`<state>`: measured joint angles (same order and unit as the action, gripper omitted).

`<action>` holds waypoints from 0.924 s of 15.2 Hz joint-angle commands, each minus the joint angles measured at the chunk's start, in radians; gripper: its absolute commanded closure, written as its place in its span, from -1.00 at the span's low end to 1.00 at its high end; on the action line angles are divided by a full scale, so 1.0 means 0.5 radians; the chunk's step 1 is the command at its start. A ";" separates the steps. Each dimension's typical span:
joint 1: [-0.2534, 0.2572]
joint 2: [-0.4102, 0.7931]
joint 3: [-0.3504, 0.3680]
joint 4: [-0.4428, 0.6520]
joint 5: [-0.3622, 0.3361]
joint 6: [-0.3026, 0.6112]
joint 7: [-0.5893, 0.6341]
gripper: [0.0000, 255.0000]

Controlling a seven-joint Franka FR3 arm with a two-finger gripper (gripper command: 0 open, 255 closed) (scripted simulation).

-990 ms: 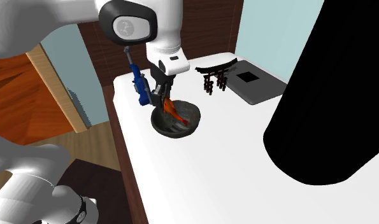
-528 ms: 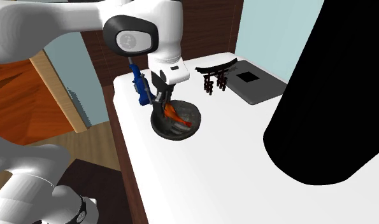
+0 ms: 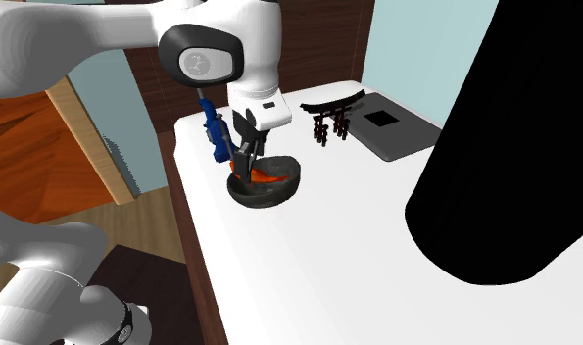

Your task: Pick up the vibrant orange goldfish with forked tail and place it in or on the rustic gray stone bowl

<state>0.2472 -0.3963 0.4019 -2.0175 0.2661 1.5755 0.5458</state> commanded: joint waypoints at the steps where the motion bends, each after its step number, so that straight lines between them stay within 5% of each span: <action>1: 0.000 0.000 0.000 0.000 0.000 0.000 0.000 -1.00; 6: -0.022 0.082 -0.025 0.322 -0.038 -0.243 0.029 -1.00; 14: -0.022 0.082 -0.025 0.321 -0.037 -0.243 0.029 -1.00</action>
